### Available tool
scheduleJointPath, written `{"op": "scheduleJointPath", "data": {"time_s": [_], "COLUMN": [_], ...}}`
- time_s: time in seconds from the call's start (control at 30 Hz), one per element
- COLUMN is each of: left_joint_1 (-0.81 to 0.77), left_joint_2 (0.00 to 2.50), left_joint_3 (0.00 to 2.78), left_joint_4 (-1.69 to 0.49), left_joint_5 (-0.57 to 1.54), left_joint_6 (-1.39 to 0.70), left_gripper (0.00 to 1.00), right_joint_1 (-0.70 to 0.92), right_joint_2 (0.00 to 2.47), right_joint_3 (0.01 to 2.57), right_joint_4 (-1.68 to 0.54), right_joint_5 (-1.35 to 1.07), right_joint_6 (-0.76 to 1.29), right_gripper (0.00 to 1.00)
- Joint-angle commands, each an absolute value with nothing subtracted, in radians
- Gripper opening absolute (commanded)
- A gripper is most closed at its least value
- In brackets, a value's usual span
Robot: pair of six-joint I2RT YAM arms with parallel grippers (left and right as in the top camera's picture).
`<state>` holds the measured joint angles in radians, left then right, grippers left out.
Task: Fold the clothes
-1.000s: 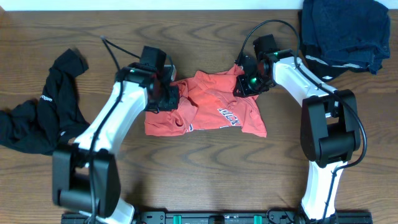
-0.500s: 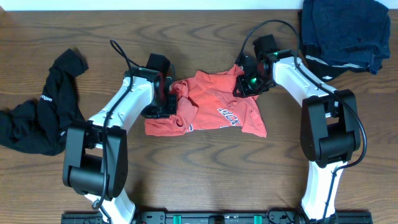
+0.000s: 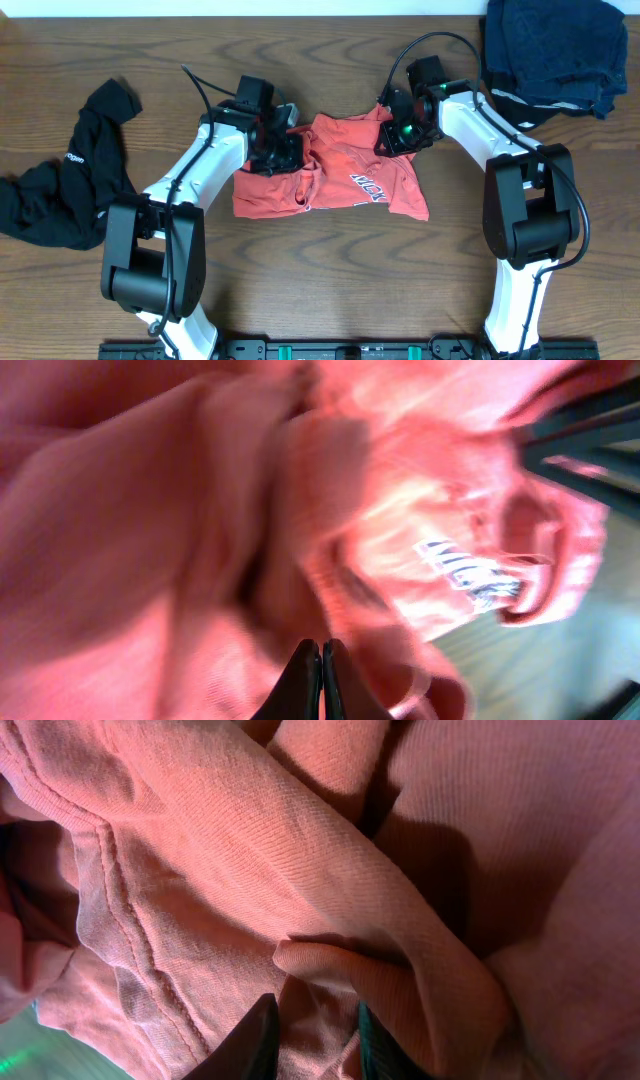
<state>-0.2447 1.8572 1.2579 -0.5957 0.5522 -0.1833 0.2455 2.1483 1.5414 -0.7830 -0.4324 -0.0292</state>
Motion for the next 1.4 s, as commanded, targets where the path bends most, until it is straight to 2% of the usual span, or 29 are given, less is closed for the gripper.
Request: {"op": "scheduleJointPath", "data": {"time_s": [0.0, 0.13, 0.37, 0.5, 0.7, 0.77, 0.9, 1.37], "left_joint_1": [-0.241, -0.214, -0.052, 0.011, 0.010, 0.010, 0.010, 0.010], "left_joint_2": [1.864, 1.856, 1.767, 1.737, 1.747, 1.750, 1.751, 1.751], "left_joint_3": [1.253, 1.259, 1.279, 1.279, 1.261, 1.261, 1.261, 1.261], "left_joint_4": [-0.563, -0.572, -0.712, -0.831, -0.888, -0.885, -0.878, -0.874], "left_joint_5": [0.664, 0.665, 0.661, 0.540, 0.398, 0.390, 0.352, 0.346], "left_joint_6": [-0.180, -0.101, -0.007, 0.005, 0.004, 0.004, 0.003, 0.003], "left_gripper": [0.06, 0.06, 0.06, 0.06, 0.06, 0.06, 0.06, 0.06], "right_joint_1": [0.253, 0.246, 0.214, 0.197, 0.192, 0.192, 0.192, 0.203], "right_joint_2": [2.159, 2.159, 2.148, 2.116, 2.066, 2.067, 2.098, 2.170], "right_joint_3": [1.536, 1.536, 1.563, 1.576, 1.576, 1.574, 1.560, 1.555], "right_joint_4": [-0.785, -0.785, -0.794, -0.820, -0.846, -0.848, -0.839, -0.831], "right_joint_5": [-0.416, -0.435, -0.525, -0.513, -0.348, -0.310, -0.234, -0.162], "right_joint_6": [-0.016, -0.044, -0.069, -0.069, -0.067, -0.068, -0.068, -0.046], "right_gripper": [0.26, 0.27, 0.37, 0.42, 0.48, 0.56, 0.61, 0.66]}}
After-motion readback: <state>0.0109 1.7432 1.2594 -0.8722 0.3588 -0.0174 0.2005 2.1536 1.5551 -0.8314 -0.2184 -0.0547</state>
